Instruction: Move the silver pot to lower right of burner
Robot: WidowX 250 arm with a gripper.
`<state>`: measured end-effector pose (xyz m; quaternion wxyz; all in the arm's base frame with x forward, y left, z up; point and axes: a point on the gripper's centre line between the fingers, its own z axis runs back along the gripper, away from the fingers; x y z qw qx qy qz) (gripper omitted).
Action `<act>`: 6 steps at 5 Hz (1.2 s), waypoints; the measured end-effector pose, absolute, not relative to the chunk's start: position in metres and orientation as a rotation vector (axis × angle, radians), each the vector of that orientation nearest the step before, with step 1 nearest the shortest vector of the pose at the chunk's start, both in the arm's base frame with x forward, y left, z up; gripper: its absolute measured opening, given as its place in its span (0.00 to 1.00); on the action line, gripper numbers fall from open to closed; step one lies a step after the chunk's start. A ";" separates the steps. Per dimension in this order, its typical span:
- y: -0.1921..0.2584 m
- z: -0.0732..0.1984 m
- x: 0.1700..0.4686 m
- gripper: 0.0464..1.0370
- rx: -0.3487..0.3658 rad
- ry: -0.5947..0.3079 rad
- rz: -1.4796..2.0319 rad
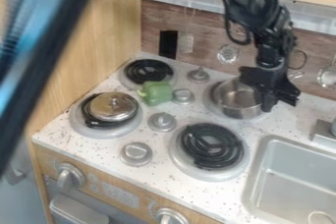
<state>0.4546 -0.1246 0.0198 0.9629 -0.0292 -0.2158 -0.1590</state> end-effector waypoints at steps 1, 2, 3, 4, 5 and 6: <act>-0.115 0.004 0.423 0.02 -0.061 -0.354 -0.321; -0.104 -0.020 0.395 0.02 -0.049 -0.258 -0.329; -0.096 -0.035 0.373 0.02 -0.027 -0.187 -0.342; -0.098 -0.036 0.370 0.02 -0.041 -0.171 -0.342; -0.096 -0.036 0.369 0.04 -0.048 -0.162 -0.323; -0.096 -0.036 0.362 0.17 -0.059 -0.134 -0.266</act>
